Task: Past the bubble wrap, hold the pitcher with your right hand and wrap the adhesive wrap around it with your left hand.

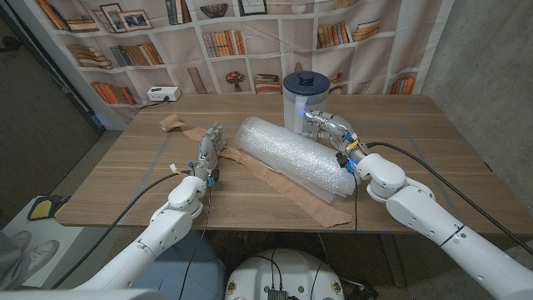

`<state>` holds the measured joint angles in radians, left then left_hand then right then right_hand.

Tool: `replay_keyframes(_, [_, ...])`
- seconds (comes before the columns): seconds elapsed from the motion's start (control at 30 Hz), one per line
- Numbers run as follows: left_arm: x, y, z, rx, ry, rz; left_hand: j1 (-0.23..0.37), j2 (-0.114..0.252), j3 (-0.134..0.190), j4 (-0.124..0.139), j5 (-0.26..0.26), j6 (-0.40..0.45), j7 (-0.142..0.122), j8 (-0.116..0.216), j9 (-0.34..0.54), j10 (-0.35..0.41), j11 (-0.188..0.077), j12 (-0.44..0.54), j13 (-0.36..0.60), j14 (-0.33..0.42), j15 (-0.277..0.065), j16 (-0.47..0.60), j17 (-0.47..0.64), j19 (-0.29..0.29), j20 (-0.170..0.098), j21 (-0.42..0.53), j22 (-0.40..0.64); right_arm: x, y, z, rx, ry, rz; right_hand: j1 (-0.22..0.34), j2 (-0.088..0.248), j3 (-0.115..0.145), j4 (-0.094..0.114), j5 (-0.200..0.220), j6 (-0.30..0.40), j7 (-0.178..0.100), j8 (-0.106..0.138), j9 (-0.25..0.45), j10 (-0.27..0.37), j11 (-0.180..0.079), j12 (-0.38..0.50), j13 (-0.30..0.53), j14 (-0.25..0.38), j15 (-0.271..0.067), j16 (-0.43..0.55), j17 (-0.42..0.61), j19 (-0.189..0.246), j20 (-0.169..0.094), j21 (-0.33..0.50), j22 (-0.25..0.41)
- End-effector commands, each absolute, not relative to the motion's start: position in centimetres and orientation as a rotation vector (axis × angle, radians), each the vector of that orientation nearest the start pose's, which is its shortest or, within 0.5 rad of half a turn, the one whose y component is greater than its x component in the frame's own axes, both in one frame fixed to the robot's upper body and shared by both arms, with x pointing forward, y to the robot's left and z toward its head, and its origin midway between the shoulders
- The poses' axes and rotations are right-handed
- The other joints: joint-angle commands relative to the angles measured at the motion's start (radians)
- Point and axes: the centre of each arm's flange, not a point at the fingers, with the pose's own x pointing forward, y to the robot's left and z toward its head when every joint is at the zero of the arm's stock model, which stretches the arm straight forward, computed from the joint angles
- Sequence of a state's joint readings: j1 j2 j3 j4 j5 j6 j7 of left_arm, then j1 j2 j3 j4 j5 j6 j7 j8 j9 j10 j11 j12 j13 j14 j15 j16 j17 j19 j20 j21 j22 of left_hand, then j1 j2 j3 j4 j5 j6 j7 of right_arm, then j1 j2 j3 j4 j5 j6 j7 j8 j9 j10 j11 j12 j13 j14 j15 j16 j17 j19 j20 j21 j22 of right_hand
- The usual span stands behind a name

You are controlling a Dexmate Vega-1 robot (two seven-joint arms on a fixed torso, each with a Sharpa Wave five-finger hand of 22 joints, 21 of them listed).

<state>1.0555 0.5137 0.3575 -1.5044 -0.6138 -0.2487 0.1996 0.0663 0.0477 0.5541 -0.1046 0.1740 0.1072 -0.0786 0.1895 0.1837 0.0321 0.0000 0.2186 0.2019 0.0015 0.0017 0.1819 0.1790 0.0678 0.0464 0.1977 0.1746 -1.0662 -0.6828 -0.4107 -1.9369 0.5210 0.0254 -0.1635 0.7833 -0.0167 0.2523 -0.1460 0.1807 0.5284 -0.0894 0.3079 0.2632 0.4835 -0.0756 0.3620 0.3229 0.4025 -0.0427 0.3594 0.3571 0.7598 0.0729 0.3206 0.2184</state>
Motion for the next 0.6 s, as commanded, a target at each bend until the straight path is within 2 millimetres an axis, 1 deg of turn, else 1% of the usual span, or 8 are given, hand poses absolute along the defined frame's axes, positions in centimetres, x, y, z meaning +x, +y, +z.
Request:
replay_keyframes(0.03, [61.46, 26.99, -9.9, -0.099, -0.498, -0.087, 0.003, 0.011, -0.001, 0.001, 0.003, 0.007, -0.001, 0.002, 0.003, 0.01, -0.001, 0.004, 0.005, -0.004, 0.006, 0.004, 0.002, 0.001, 0.004, 0.001, 0.005, 53.96, -18.89, -1.9, -0.166, -0.598, 0.352, 0.015, 0.002, -0.009, -0.003, 0.003, 0.001, 0.002, 0.006, 0.0, 0.005, -0.001, -0.008, 0.001, 0.016, -0.059, 0.012, 0.008, 0.1, -0.041, 0.06, 0.022])
replay_keyframes(0.07, [61.46, 26.99, -9.91, -0.1, -0.498, -0.087, 0.003, 0.011, -0.002, 0.001, 0.003, 0.008, 0.0, 0.002, 0.003, 0.01, 0.0, 0.004, 0.005, -0.004, 0.006, 0.004, 0.002, 0.001, 0.004, 0.001, 0.005, 53.97, -18.89, -1.91, -0.166, -0.599, 0.356, 0.018, 0.004, -0.011, -0.002, 0.003, 0.003, 0.003, 0.006, 0.0, 0.007, 0.001, -0.011, -0.001, 0.028, -0.06, 0.018, 0.01, 0.139, -0.057, 0.088, 0.036])
replay_keyframes(0.1, [61.46, 26.99, -9.92, -0.1, -0.497, -0.086, 0.003, 0.011, -0.002, 0.001, 0.003, 0.008, 0.0, 0.002, 0.003, 0.01, -0.001, 0.004, 0.005, -0.004, 0.005, 0.004, 0.002, 0.001, 0.004, 0.001, 0.005, 53.95, -18.87, -1.93, -0.169, -0.598, 0.353, 0.021, 0.005, -0.012, -0.002, 0.002, 0.002, 0.006, 0.006, -0.001, 0.009, 0.002, -0.012, -0.002, 0.03, -0.061, 0.019, 0.011, 0.154, -0.063, 0.103, 0.045])
replay_keyframes(0.17, [61.46, 26.99, -9.93, -0.099, -0.496, -0.086, 0.004, 0.011, -0.002, 0.001, 0.003, 0.007, -0.001, 0.001, 0.003, 0.009, -0.001, 0.004, 0.005, -0.004, 0.006, 0.004, 0.002, 0.001, 0.004, 0.001, 0.005, 53.95, -18.85, -1.98, -0.168, -0.599, 0.359, 0.023, 0.006, -0.014, -0.002, 0.002, 0.003, 0.007, 0.006, -0.001, 0.011, 0.008, -0.013, -0.003, 0.033, -0.06, 0.02, 0.012, 0.168, -0.066, 0.118, 0.055])
replay_keyframes(0.23, [61.47, 26.99, -9.95, -0.099, -0.495, -0.087, 0.004, 0.012, -0.001, 0.001, 0.003, 0.008, 0.0, 0.002, 0.003, 0.009, -0.002, 0.004, 0.005, -0.004, 0.005, 0.004, 0.002, 0.001, 0.005, 0.001, 0.005, 53.96, -18.83, -2.03, -0.16, -0.596, 0.36, 0.026, 0.011, -0.013, -0.002, 0.002, 0.003, 0.009, 0.005, -0.002, 0.014, 0.013, -0.014, -0.004, 0.05, -0.065, 0.028, 0.014, 0.171, -0.07, 0.129, 0.066])
replay_keyframes(0.33, [61.48, 26.98, -9.97, -0.098, -0.492, -0.088, 0.004, 0.012, -0.001, 0.001, 0.003, 0.007, -0.001, 0.001, 0.003, 0.009, -0.001, 0.004, 0.005, -0.004, 0.006, 0.004, 0.002, 0.0, 0.005, 0.001, 0.005, 53.99, -18.77, -2.13, -0.149, -0.597, 0.367, 0.03, 0.012, -0.014, -0.003, 0.002, 0.004, 0.009, 0.006, -0.002, 0.016, 0.01, -0.015, -0.004, 0.055, -0.069, 0.031, 0.016, 0.174, -0.073, 0.138, 0.075])
replay_keyframes(0.5, [61.58, 26.81, -9.96, -0.094, -0.489, -0.093, 0.004, 0.012, -0.001, 0.001, 0.003, 0.007, 0.0, 0.002, 0.003, 0.009, 0.0, 0.004, 0.005, -0.004, 0.006, 0.004, 0.002, 0.0, 0.005, 0.001, 0.005, 54.11, -18.69, -2.28, -0.132, -0.598, 0.387, 0.042, 0.016, -0.015, -0.005, 0.001, 0.009, 0.009, 0.007, -0.003, 0.019, 0.006, -0.018, -0.005, 0.062, -0.082, 0.034, 0.017, 0.211, -0.094, 0.185, 0.111])
replay_keyframes(0.6, [61.63, 26.73, -9.97, -0.091, -0.488, -0.095, 0.004, 0.013, -0.001, 0.001, 0.003, 0.008, 0.001, 0.002, 0.003, 0.008, 0.002, 0.003, 0.005, -0.004, 0.006, 0.004, 0.002, -0.001, 0.005, 0.001, 0.005, 54.14, -18.65, -2.39, -0.121, -0.597, 0.395, 0.046, 0.021, -0.015, -0.004, 0.001, 0.013, 0.01, 0.008, -0.003, 0.023, 0.008, -0.018, -0.005, 0.069, -0.089, 0.038, 0.019, 0.214, -0.099, 0.202, 0.128])
